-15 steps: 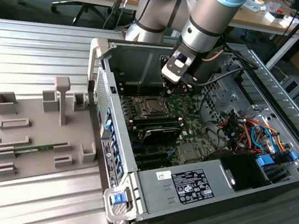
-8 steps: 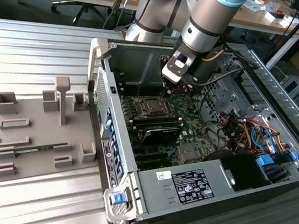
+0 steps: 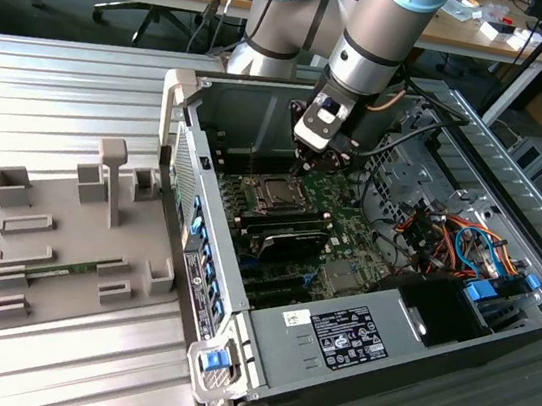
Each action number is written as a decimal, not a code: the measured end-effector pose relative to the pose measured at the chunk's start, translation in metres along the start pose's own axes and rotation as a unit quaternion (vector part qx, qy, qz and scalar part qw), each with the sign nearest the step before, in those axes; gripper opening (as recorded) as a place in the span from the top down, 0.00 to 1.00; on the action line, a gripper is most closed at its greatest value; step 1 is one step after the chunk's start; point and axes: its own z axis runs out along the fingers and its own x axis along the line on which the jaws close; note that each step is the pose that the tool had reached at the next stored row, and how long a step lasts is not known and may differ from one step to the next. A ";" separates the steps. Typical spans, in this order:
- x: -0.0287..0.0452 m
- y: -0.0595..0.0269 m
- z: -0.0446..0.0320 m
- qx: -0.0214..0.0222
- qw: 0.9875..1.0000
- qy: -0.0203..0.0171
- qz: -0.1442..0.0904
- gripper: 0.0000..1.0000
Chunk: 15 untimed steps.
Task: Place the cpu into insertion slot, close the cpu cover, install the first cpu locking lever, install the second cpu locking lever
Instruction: 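Install the first cpu locking lever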
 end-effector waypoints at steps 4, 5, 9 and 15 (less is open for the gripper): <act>0.0000 0.0000 0.0000 0.000 1.000 0.000 -0.002 0.90; 0.0000 0.0000 0.0000 0.000 1.000 0.000 -0.003 0.90; 0.0000 0.0000 0.0000 0.000 1.000 0.000 -0.007 0.90; 0.0000 0.0000 0.0000 0.000 1.000 0.000 -0.014 0.90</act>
